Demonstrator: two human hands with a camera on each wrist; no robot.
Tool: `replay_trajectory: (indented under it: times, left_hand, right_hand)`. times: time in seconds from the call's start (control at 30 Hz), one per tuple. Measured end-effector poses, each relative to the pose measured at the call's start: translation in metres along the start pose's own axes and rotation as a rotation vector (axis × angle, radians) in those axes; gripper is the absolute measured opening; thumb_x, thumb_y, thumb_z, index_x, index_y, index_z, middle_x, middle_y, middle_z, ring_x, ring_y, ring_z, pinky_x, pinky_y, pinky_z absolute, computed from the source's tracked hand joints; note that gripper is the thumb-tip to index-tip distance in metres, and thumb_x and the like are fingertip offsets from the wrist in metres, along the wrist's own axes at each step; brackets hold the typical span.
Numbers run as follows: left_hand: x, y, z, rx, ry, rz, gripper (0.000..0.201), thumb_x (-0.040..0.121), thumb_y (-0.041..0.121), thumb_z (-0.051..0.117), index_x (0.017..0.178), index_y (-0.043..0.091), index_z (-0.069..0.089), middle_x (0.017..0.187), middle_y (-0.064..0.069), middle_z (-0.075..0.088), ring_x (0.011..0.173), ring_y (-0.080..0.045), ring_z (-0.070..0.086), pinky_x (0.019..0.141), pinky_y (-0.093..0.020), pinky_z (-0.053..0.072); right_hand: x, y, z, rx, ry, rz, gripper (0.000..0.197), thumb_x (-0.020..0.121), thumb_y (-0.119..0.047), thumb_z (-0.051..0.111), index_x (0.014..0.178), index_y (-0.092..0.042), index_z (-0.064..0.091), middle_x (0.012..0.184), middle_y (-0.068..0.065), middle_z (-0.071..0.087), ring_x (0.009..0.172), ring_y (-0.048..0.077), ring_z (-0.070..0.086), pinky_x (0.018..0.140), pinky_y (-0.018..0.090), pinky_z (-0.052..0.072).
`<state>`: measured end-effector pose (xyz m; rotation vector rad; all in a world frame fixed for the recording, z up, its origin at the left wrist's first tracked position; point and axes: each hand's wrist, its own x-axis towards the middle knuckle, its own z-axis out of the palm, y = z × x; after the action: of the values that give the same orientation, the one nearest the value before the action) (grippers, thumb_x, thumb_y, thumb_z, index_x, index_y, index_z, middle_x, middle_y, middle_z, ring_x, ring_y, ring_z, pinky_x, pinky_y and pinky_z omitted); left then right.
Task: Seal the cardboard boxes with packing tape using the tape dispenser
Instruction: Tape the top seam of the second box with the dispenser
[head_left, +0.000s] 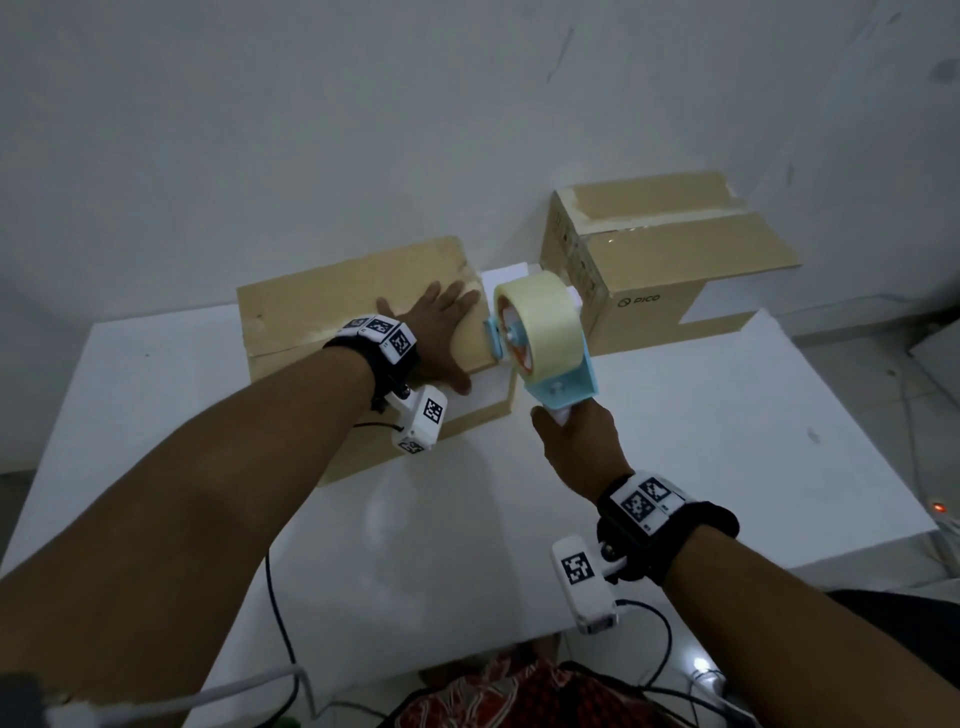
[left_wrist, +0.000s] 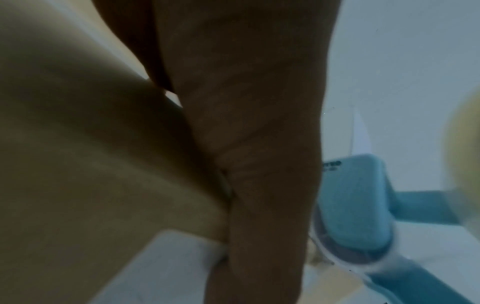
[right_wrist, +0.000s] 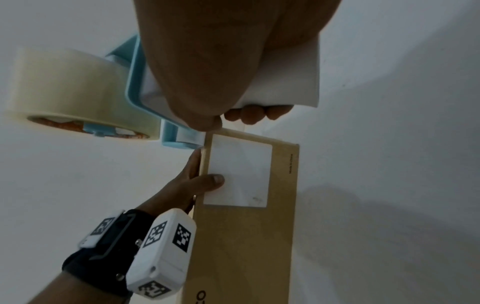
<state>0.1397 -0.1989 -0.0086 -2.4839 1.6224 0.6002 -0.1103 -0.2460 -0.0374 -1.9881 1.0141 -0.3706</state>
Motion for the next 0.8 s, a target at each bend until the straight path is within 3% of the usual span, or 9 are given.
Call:
replay_trajectory:
  times: [0.13, 0.23, 0.33, 0.4, 0.5, 0.57, 0.7, 0.8]
  left_hand:
    - [0.004, -0.002, 0.000, 0.014, -0.035, 0.017, 0.134, 0.054, 0.068, 0.078, 0.151, 0.042, -0.011, 0.161, 0.012, -0.019, 0.149, -0.021, -0.017, 0.097, -0.084, 0.004]
    - [0.004, -0.002, 0.002, 0.022, -0.038, 0.027, 0.132, 0.053, 0.070, 0.078, 0.149, 0.047, -0.010, 0.161, 0.012, -0.019, 0.149, -0.022, -0.017, 0.096, -0.085, 0.005]
    - [0.004, -0.003, 0.002, 0.019, -0.032, 0.025, 0.132, 0.053, 0.070, 0.077, 0.149, 0.048, -0.010, 0.161, 0.012, -0.019, 0.149, -0.022, -0.017, 0.097, -0.085, 0.004]
    - [0.005, -0.004, 0.004, 0.010, -0.020, 0.026, 0.131, 0.053, 0.070, 0.077, 0.148, 0.050, -0.010, 0.161, 0.013, -0.019, 0.149, -0.022, -0.017, 0.097, -0.084, 0.002]
    - [0.005, -0.004, 0.005, 0.007, -0.013, 0.016, 0.130, 0.053, 0.068, 0.077, 0.147, 0.052, -0.011, 0.161, 0.014, -0.019, 0.149, -0.021, -0.017, 0.097, -0.084, 0.002]
    - [0.005, -0.002, 0.006, 0.024, -0.015, 0.017, 0.130, 0.055, 0.068, 0.078, 0.148, 0.050, -0.012, 0.161, 0.014, -0.020, 0.149, -0.022, -0.017, 0.097, -0.084, 0.002]
    - [0.004, 0.001, 0.007, 0.047, -0.004, 0.011, 0.129, 0.057, 0.067, 0.078, 0.148, 0.050, -0.013, 0.161, 0.013, -0.020, 0.149, -0.023, -0.017, 0.097, -0.084, 0.005]
    - [0.003, 0.002, 0.006, 0.040, -0.006, 0.005, 0.129, 0.057, 0.066, 0.078, 0.148, 0.050, -0.013, 0.161, 0.013, -0.020, 0.149, -0.022, -0.017, 0.097, -0.084, 0.005]
  right_hand:
    - [-0.020, 0.013, -0.004, 0.000, 0.015, 0.000, 0.027, 0.088, -0.019, 0.059, 0.064, -0.009, 0.051, 0.054, 0.003, 0.059, 0.055, 0.024, 0.061, 0.054, 0.030, 0.047]
    - [-0.027, 0.015, -0.003, 0.010, 0.019, 0.000, 0.029, 0.089, -0.019, 0.058, 0.066, -0.003, 0.053, 0.056, 0.009, 0.061, 0.057, 0.029, 0.063, 0.055, 0.034, 0.050]
    - [-0.029, 0.017, -0.005, 0.007, 0.023, -0.005, 0.028, 0.090, -0.018, 0.058, 0.068, -0.001, 0.053, 0.058, 0.011, 0.062, 0.058, 0.030, 0.063, 0.053, 0.030, 0.047]
    - [-0.037, 0.026, -0.007, -0.012, 0.017, -0.006, 0.028, 0.090, -0.018, 0.058, 0.067, -0.003, 0.052, 0.057, 0.009, 0.061, 0.055, 0.025, 0.062, 0.052, 0.027, 0.043]
    - [-0.052, 0.044, -0.008, -0.015, -0.008, 0.022, 0.032, 0.091, -0.021, 0.060, 0.062, -0.013, 0.050, 0.052, -0.003, 0.056, 0.046, 0.008, 0.054, 0.048, 0.023, 0.040]
    - [-0.054, 0.049, -0.006, -0.028, -0.010, 0.031, 0.032, 0.092, -0.022, 0.060, 0.063, -0.015, 0.050, 0.053, -0.005, 0.055, 0.045, 0.005, 0.053, 0.046, 0.017, 0.039]
    - [-0.046, 0.045, -0.001, -0.079, -0.016, -0.004, 0.019, 0.092, -0.017, 0.058, 0.079, -0.004, 0.057, 0.062, -0.003, 0.056, 0.052, 0.005, 0.051, 0.045, 0.010, 0.036]
    - [-0.033, 0.043, 0.002, -0.112, 0.001, -0.067, 0.013, 0.090, -0.011, 0.058, 0.096, 0.000, 0.059, 0.080, 0.006, 0.063, 0.067, 0.022, 0.059, 0.059, 0.021, 0.039]
